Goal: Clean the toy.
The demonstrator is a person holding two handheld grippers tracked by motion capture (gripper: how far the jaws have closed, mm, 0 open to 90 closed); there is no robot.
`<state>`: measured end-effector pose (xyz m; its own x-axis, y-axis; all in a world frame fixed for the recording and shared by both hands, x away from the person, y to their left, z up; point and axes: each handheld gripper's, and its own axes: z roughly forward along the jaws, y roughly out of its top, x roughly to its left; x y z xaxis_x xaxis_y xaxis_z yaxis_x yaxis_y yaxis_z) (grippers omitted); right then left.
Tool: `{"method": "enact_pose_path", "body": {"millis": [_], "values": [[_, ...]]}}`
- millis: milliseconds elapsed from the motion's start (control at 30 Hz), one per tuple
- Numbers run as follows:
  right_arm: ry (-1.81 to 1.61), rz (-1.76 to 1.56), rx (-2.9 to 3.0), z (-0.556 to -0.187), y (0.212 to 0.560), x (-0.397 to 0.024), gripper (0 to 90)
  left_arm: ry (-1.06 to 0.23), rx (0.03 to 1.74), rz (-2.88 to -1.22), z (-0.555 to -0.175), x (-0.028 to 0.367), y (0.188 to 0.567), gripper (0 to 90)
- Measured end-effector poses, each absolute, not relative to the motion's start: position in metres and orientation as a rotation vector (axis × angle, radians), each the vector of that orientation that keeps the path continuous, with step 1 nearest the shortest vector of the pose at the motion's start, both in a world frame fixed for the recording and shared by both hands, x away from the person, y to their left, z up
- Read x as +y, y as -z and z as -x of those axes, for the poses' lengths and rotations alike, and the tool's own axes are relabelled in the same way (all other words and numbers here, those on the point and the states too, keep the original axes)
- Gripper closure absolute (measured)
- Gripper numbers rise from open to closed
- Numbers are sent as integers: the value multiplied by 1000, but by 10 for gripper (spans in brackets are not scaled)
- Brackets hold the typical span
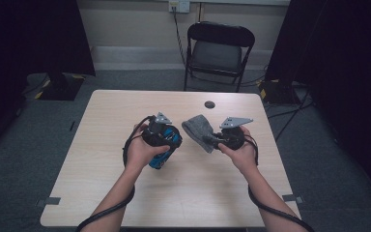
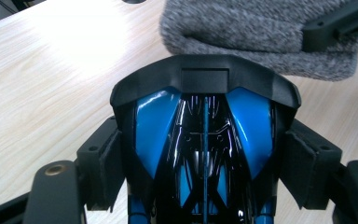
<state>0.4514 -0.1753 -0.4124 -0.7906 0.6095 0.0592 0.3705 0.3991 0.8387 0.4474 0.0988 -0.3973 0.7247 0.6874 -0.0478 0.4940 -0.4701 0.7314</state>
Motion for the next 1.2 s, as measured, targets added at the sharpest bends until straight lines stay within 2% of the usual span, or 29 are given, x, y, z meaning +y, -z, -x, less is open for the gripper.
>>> {"method": "enact_pose_path", "body": {"millis": [433,1200], "values": [[-1340,-805,2422,-452,403,-152,750,-313,853,-2188,-444,82,402,256],[-1328,-750,2482,-443,417,-133,751,-335,864,-2183,-448,77,395,256]]}}
